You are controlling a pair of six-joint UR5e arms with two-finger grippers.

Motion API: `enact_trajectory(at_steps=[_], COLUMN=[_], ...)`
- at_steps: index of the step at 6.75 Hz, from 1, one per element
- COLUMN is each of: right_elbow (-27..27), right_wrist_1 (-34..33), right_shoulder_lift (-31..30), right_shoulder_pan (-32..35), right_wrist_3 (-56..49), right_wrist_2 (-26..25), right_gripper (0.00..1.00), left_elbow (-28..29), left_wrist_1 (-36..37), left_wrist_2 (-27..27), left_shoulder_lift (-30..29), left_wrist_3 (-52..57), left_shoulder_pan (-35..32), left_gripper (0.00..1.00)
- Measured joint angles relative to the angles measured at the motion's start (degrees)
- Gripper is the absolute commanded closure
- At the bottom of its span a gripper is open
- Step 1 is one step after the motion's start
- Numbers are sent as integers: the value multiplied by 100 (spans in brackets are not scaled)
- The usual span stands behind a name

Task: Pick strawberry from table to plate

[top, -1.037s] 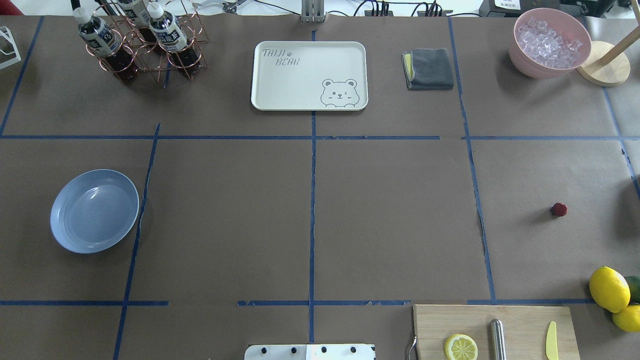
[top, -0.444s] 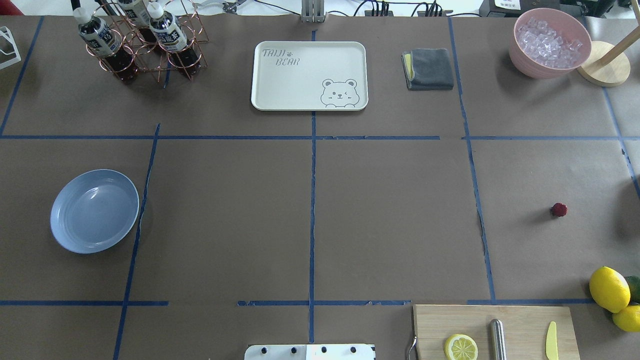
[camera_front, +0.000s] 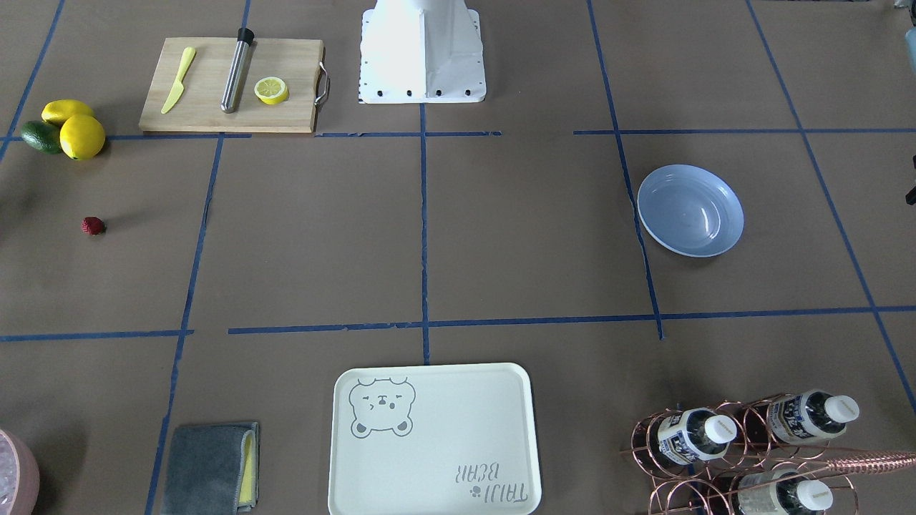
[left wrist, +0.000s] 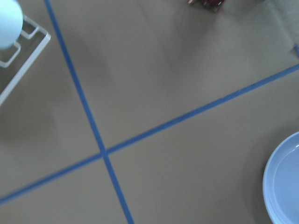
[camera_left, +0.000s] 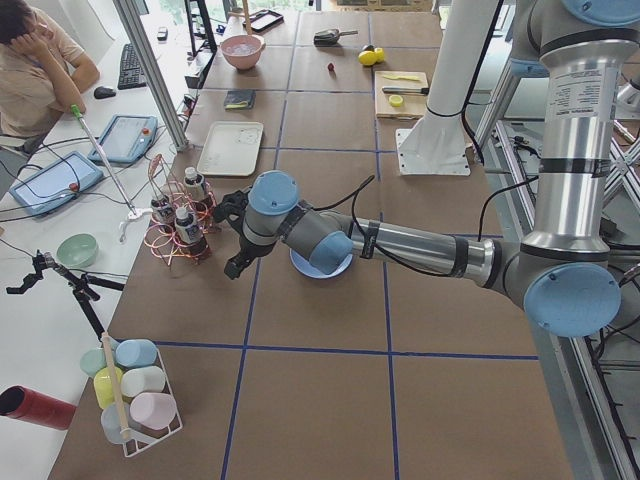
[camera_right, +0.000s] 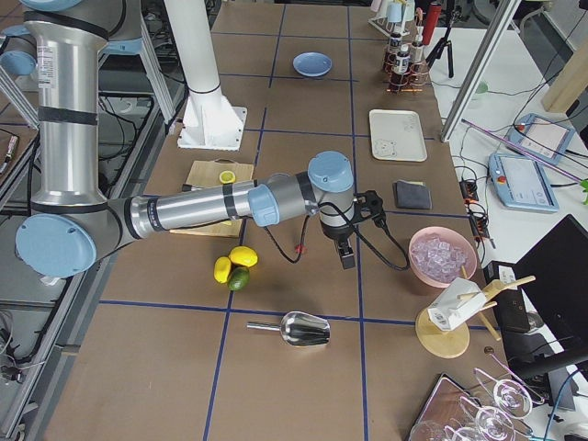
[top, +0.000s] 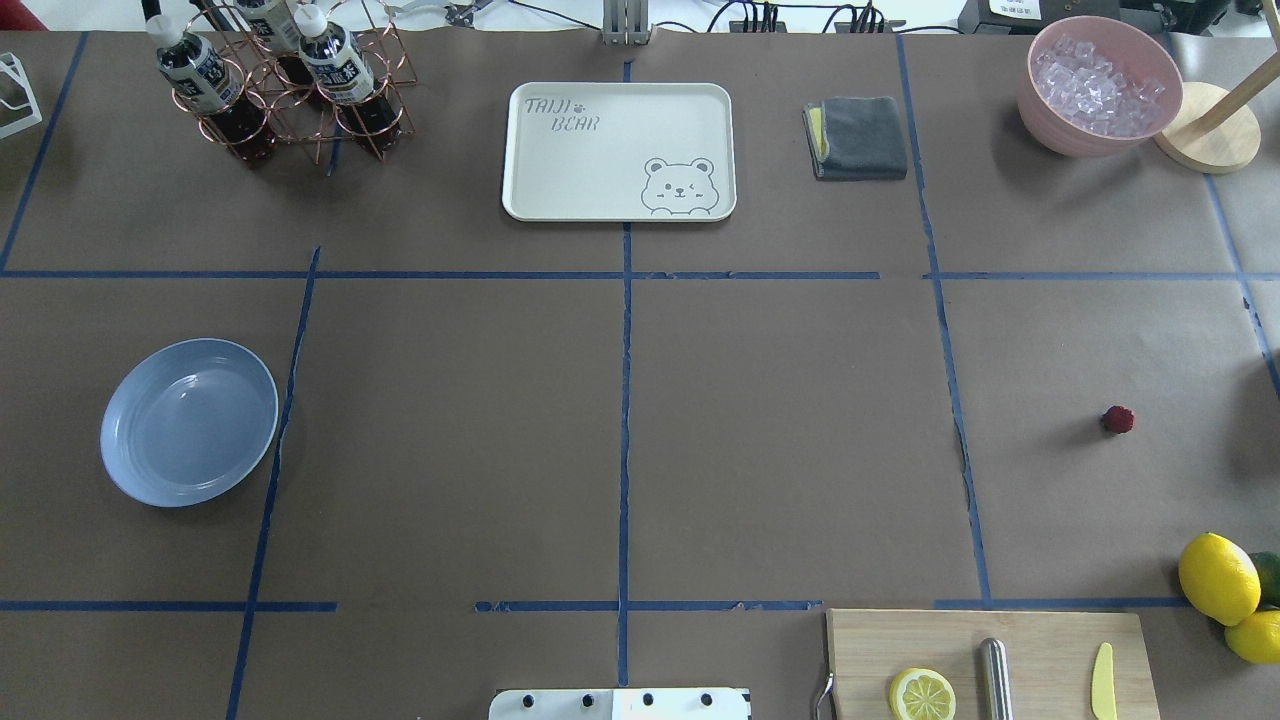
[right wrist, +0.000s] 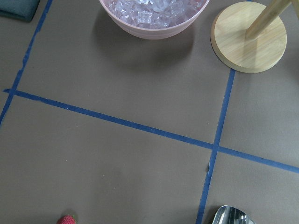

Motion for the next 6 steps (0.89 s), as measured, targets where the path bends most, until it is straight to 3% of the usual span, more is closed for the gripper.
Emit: enact_trajectory(at_steps=[2,3,4,5,6], right_elbow=[10,8,0,-5,-8], right_wrist_1=[0,0,0,0,0], right_shoulder_lift=[36,42,43,37,32], right_shoulder_pan=[0,0,0,0,0], right_wrist_3=[-3,6,12,15,16], right_wrist_2=[2,2,2,2,0], right_gripper=[0,0,0,0,0], left_elbow=[139,189,256,389,542], left_wrist_1=[-941,-1387,-2013,-2673,-3123], left_wrist_2=[24,278,720,1040,1306], left_shoulder_lift=[110,329,608,879,1048], left_wrist_3=[-832,-1864,-2938,-3898,-4678], left_shoulder_pan=[501,1047,1624,2125,2500], left_gripper=[0,0,11,41,48])
